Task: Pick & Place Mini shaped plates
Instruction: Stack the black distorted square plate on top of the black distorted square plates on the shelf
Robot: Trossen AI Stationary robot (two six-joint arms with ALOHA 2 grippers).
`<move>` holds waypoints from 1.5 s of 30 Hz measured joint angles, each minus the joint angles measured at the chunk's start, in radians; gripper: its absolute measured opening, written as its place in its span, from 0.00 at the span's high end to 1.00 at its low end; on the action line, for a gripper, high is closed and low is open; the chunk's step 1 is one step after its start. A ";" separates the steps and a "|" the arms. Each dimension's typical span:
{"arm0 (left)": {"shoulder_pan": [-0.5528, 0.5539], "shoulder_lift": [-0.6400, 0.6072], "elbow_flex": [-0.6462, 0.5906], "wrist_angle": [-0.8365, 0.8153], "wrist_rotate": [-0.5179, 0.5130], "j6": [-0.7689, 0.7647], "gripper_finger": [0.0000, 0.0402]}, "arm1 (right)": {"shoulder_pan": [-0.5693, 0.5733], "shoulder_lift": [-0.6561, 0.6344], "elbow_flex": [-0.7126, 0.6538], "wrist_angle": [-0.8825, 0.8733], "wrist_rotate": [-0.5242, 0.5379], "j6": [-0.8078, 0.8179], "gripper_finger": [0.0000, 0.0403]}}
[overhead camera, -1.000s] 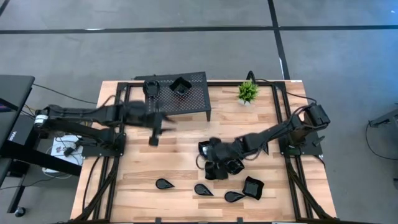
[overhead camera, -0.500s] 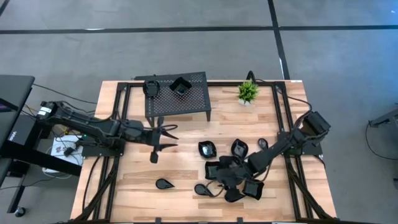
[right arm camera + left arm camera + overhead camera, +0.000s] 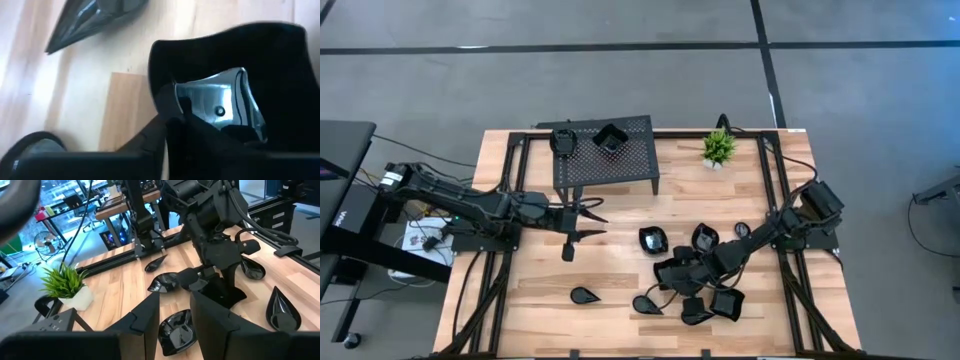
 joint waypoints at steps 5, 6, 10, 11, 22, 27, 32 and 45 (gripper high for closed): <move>0.000 0.000 0.000 0.000 0.000 0.000 0.72 | -0.022 -0.002 0.005 0.077 -0.027 0.016 0.97; 0.000 0.000 0.000 0.000 0.000 0.000 0.72 | -0.031 -0.002 0.011 0.078 -0.026 0.038 0.96; 0.000 0.000 0.000 0.000 0.000 0.000 0.72 | -0.072 -0.002 0.060 0.077 -0.032 0.171 0.94; 0.000 0.000 0.000 0.000 0.000 0.000 0.72 | -0.080 -0.002 0.076 0.068 -0.034 0.185 0.94; 0.000 0.000 0.000 -0.001 0.000 0.000 0.72 | -0.133 -0.001 0.254 -0.090 -0.023 0.106 0.99; 0.000 0.000 0.000 -0.001 0.001 0.000 0.72 | -0.165 -0.006 0.288 -0.103 0.092 0.097 0.99; 0.000 0.000 0.000 -0.001 0.001 -0.022 0.72 | -0.212 -0.027 0.403 -0.185 0.261 -0.003 0.99; -0.019 -0.141 0.001 0.003 -0.343 0.154 0.72 | -0.505 -0.047 0.588 -0.100 0.472 -0.333 0.99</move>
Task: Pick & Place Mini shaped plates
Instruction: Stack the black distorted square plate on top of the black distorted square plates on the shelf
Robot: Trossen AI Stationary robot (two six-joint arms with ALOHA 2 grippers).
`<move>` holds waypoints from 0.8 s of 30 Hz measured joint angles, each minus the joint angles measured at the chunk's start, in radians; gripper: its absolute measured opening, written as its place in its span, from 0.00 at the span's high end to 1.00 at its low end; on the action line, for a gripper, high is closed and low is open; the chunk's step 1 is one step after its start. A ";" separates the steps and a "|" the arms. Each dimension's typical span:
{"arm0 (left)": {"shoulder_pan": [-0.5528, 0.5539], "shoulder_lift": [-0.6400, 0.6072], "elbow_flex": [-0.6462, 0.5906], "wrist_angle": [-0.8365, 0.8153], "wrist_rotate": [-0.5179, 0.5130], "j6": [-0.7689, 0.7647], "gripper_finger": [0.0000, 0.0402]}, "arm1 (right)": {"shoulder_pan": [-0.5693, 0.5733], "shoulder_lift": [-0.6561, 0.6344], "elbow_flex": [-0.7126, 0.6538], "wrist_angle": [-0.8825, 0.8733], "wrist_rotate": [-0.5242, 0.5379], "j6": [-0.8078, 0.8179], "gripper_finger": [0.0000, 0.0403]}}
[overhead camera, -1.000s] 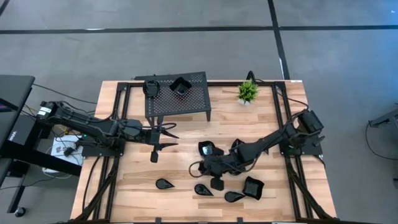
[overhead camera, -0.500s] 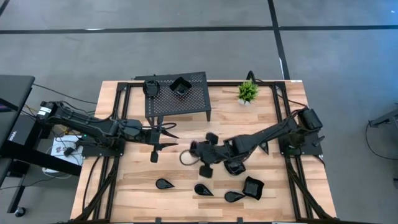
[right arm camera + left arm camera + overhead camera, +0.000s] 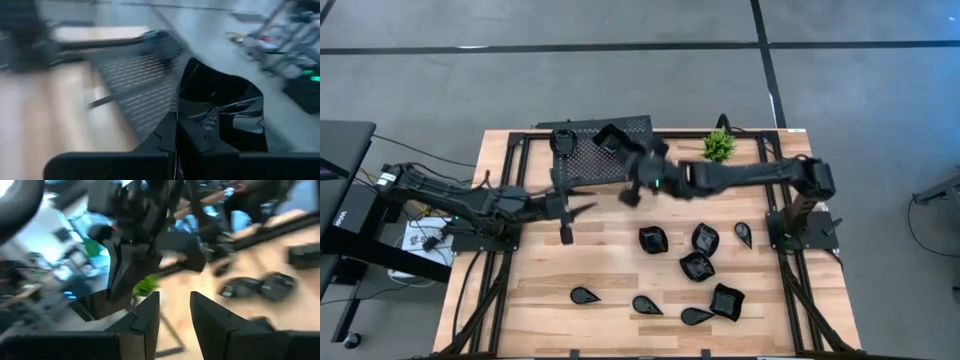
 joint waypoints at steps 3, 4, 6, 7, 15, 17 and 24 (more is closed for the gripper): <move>0.002 -0.036 0.000 0.002 -0.031 0.004 0.72 | -0.075 0.000 0.000 0.119 -0.008 -0.008 0.99; 0.001 -0.041 0.000 0.004 -0.029 0.004 0.72 | -0.095 0.000 0.000 0.157 -0.029 -0.004 0.99; -0.001 -0.043 0.000 0.003 -0.026 0.004 0.72 | -0.129 0.003 0.000 0.218 -0.097 0.025 0.99; -0.001 -0.041 0.000 -0.002 -0.027 0.004 0.72 | -0.143 0.015 0.000 0.258 -0.134 0.045 0.99; -0.001 -0.021 0.000 0.001 -0.027 0.004 0.72 | -0.187 0.150 0.011 0.423 -0.216 0.045 0.99; -0.001 -0.020 0.000 0.000 -0.027 0.004 0.72 | -0.192 0.179 0.038 0.428 -0.212 0.045 0.99; -0.001 -0.020 0.000 0.000 -0.027 0.004 0.72 | -0.216 0.264 0.103 0.380 -0.209 0.053 0.98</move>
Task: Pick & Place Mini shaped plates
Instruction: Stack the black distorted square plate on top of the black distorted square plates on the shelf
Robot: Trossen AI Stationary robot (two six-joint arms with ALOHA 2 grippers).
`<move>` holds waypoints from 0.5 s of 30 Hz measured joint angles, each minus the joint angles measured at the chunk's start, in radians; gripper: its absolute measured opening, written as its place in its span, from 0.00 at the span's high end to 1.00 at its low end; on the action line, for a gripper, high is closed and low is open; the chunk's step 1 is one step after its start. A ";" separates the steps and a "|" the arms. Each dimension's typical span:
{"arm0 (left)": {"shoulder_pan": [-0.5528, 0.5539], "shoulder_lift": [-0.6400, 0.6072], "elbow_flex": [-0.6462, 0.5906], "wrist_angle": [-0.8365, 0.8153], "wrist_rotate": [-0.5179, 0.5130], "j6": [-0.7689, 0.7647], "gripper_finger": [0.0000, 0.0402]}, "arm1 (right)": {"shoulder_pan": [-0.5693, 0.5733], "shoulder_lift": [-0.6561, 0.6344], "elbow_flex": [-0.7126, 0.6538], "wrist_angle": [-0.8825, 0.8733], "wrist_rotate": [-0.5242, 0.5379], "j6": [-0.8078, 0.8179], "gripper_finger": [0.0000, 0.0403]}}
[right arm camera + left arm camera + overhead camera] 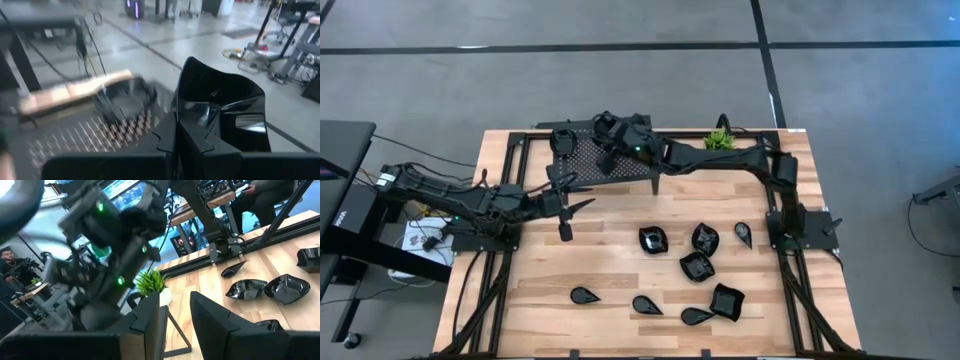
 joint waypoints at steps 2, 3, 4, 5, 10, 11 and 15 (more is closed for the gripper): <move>0.000 0.000 0.000 0.000 0.000 0.000 0.72 | -0.003 0.012 0.001 -0.002 0.000 0.000 0.97; 0.000 0.000 0.000 0.000 0.000 0.000 0.72 | -0.002 0.014 0.002 -0.001 0.000 0.000 0.97; 0.000 0.000 0.000 0.000 0.000 0.000 0.72 | -0.002 0.014 0.003 -0.002 0.000 0.000 0.96; 0.000 0.000 0.000 0.000 0.000 0.000 0.72 | -0.002 0.013 0.005 0.000 0.000 0.003 0.96; 0.000 0.000 0.000 0.000 0.000 0.000 0.72 | -0.002 0.007 0.005 -0.012 0.000 -0.026 0.90; 0.000 0.000 0.000 0.000 0.000 0.000 0.72 | -0.002 0.005 0.005 -0.013 0.001 -0.036 0.89; 0.000 0.000 0.000 0.000 0.000 0.000 0.72 | -0.002 0.005 0.005 -0.029 0.001 -0.053 0.85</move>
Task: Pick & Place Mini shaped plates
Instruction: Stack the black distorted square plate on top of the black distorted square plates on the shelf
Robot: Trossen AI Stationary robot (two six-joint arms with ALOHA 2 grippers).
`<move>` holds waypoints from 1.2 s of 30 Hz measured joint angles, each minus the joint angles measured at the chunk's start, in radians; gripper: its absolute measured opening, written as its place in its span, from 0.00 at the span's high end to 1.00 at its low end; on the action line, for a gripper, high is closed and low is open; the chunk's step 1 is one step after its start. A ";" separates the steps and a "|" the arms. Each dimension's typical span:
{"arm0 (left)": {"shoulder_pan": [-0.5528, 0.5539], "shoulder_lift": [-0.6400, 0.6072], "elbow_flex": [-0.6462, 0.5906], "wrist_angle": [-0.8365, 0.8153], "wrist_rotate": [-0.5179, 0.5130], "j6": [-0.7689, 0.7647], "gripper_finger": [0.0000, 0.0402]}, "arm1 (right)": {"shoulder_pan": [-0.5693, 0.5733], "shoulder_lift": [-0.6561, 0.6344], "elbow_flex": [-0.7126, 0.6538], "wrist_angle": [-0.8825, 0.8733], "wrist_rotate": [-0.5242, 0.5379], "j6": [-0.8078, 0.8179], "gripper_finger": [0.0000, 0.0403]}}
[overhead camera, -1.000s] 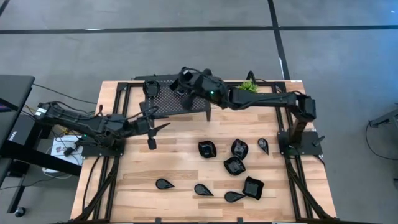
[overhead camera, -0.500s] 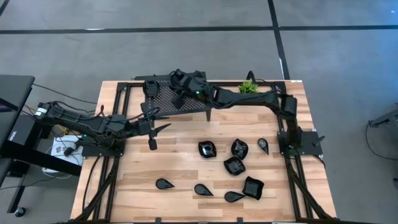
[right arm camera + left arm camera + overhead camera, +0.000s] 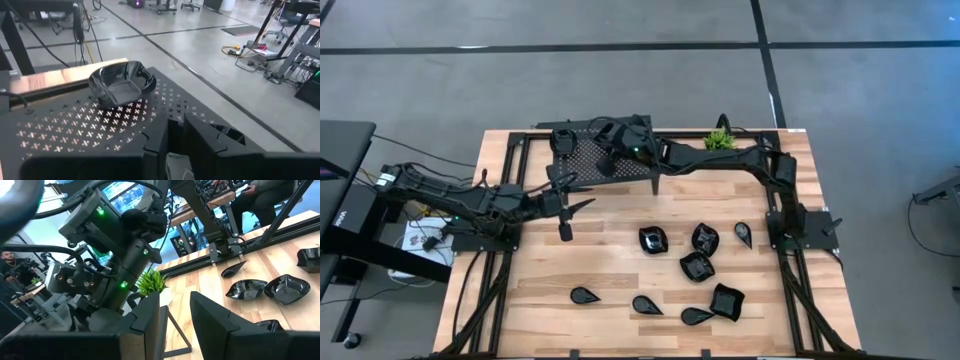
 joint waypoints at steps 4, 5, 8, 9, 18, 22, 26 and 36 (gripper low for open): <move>0.000 0.000 0.000 0.000 0.000 0.000 0.72 | 0.007 -0.011 -0.001 -0.011 0.000 -0.035 0.83; 0.000 0.000 0.000 0.000 0.000 0.000 0.72 | 0.011 -0.021 -0.003 -0.019 0.000 -0.053 0.83; 0.000 0.000 0.000 0.000 0.000 -0.003 0.72 | 0.027 -0.068 -0.001 -0.039 0.000 -0.100 0.83; 0.000 0.000 0.000 0.000 0.000 -0.004 0.72 | 0.034 -0.083 0.000 -0.052 -0.001 -0.121 0.83; 0.000 0.000 0.000 -0.004 0.000 -0.019 0.72 | 0.138 -0.277 0.000 -0.484 -0.023 -0.185 0.77; 0.000 0.000 0.000 -0.004 0.000 -0.019 0.72 | 0.205 -0.327 -0.001 -0.695 -0.075 -0.067 0.67; 0.000 0.000 0.000 -0.003 0.000 -0.019 0.72 | 0.279 -0.357 0.000 -0.912 -0.083 0.095 0.56; 0.000 0.000 0.000 -0.004 -0.001 -0.019 0.72 | 0.461 -0.352 -0.036 -1.140 -0.150 0.391 0.48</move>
